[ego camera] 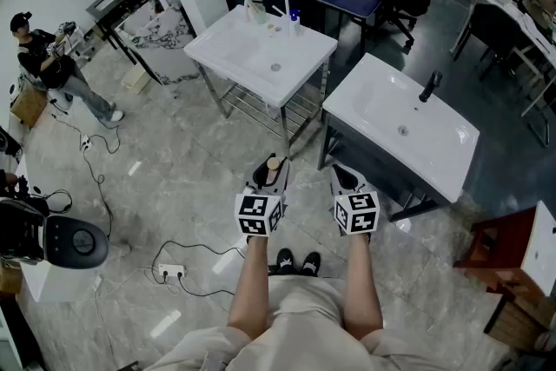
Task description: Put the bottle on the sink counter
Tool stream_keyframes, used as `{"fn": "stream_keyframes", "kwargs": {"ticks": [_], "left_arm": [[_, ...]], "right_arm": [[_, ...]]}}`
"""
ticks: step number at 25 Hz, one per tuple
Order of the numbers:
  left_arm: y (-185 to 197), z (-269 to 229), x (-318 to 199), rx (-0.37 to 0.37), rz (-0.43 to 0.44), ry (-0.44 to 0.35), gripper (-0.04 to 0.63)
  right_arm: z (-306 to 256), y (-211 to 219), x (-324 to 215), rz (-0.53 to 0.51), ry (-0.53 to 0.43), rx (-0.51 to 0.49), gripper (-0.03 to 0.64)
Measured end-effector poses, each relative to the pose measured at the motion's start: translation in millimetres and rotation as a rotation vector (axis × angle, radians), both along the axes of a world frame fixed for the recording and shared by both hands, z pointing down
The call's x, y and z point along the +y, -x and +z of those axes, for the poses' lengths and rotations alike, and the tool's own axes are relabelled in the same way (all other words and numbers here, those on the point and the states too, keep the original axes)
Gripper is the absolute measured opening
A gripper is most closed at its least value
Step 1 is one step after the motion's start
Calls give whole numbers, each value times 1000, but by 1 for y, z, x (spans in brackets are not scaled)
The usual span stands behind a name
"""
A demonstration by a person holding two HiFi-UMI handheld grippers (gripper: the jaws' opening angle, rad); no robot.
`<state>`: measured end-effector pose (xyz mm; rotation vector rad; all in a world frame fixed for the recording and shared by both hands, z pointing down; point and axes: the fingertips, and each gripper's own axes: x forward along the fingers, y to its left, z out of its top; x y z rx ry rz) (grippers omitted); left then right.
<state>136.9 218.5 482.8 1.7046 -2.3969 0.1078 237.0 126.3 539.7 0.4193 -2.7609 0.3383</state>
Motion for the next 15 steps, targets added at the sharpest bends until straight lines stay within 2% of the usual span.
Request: {"fn": "stream_keyframes", "kwargs": {"ticks": [10, 15], "left_arm": [[-11, -10, 3, -10, -22, -38, 129], [-6, -8, -1, -9, -27, -54, 129]], "right_arm": [[4, -6, -5, -21, -9, 0, 5], [4, -1, -11, -38, 32, -32, 6]]}}
